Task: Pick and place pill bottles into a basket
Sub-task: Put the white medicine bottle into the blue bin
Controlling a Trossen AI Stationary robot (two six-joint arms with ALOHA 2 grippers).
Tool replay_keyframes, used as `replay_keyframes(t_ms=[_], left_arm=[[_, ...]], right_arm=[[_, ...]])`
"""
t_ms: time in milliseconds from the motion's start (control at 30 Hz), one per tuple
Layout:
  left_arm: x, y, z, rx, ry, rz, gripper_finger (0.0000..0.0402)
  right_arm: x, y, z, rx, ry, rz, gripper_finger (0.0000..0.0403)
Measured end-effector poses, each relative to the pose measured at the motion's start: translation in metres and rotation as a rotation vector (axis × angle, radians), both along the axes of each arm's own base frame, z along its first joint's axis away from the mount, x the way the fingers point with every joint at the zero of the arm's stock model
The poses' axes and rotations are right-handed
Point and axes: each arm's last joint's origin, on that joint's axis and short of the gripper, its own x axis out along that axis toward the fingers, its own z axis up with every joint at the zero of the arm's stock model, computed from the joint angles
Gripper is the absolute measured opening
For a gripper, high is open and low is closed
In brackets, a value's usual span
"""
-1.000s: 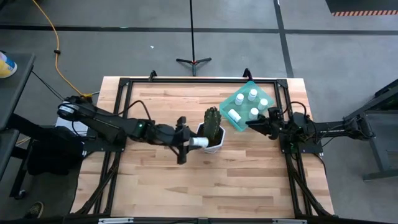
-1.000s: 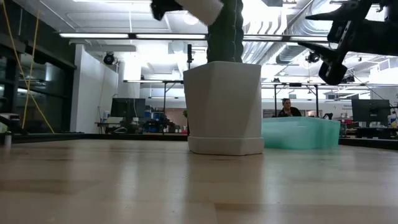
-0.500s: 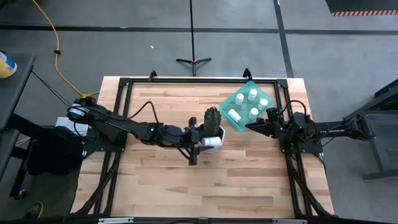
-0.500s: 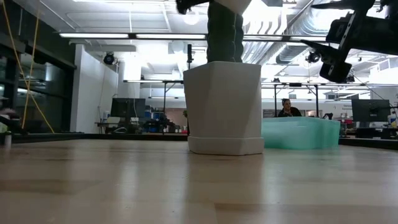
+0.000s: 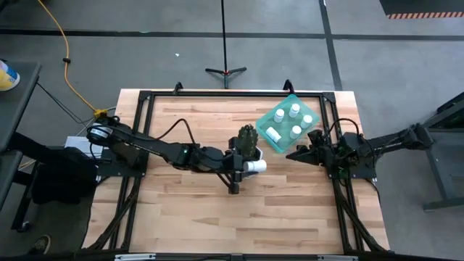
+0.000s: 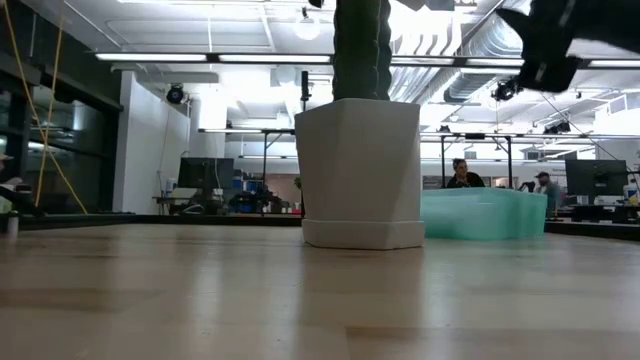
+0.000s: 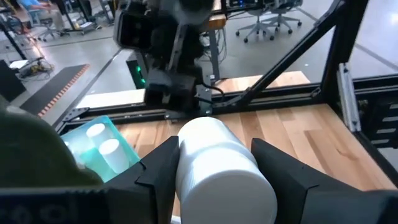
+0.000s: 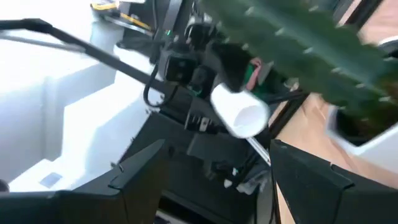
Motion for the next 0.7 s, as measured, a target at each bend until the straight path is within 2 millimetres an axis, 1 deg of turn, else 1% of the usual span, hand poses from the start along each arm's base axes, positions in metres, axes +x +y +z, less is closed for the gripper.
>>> replay_keyframes(t_ms=[167,367,500,700], left_arm=[[0.001,0.000,0.002,-0.003,-0.025,0.016,0.0214],[0.001,-0.003,0.006,0.006,-0.066,0.005,0.0214],[0.000,-0.006,0.008,0.006,-0.087,-0.005,0.0214],[0.001,-0.006,0.016,0.013,-0.160,-0.008,0.0214]], right_arm=[[0.015,0.013,0.014,-0.054,0.049,0.003,0.0273],[0.031,0.018,0.013,-0.020,0.121,-0.129,0.0273],[0.037,0.021,0.017,0.005,0.063,-0.156,0.0273],[0.046,0.031,0.018,0.036,-0.006,-0.116,0.0273]])
